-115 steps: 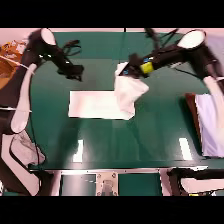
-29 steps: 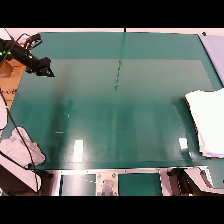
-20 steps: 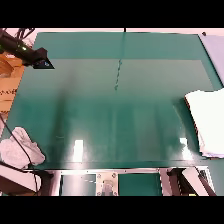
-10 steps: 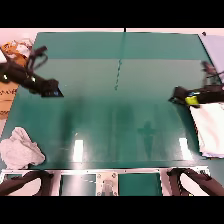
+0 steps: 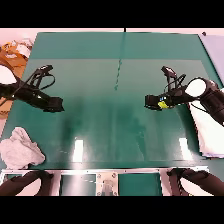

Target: Fold the shirts.

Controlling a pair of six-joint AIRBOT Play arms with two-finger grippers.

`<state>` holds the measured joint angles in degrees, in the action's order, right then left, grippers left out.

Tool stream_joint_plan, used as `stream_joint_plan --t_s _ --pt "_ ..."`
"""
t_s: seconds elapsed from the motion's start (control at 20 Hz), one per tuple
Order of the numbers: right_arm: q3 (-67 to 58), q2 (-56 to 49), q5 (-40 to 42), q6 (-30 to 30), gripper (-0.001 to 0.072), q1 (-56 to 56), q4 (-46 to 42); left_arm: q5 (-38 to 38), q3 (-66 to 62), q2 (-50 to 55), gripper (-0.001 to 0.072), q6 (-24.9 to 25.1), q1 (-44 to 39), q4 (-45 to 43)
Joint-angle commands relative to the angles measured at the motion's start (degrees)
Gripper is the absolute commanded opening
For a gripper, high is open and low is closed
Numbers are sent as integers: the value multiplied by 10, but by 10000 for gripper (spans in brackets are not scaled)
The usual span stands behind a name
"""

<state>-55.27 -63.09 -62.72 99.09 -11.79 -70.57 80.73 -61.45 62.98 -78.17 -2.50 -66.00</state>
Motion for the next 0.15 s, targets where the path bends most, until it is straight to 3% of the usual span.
stream_joint_plan --t_s 0.0,0.1 --pt "0 -3 3 1 12 -7 0 -3 4 -2 24 -15 -1 -4" --pt "0 -3 3 1 13 -7 0 -9 4 -2 24 -14 -1 -5"
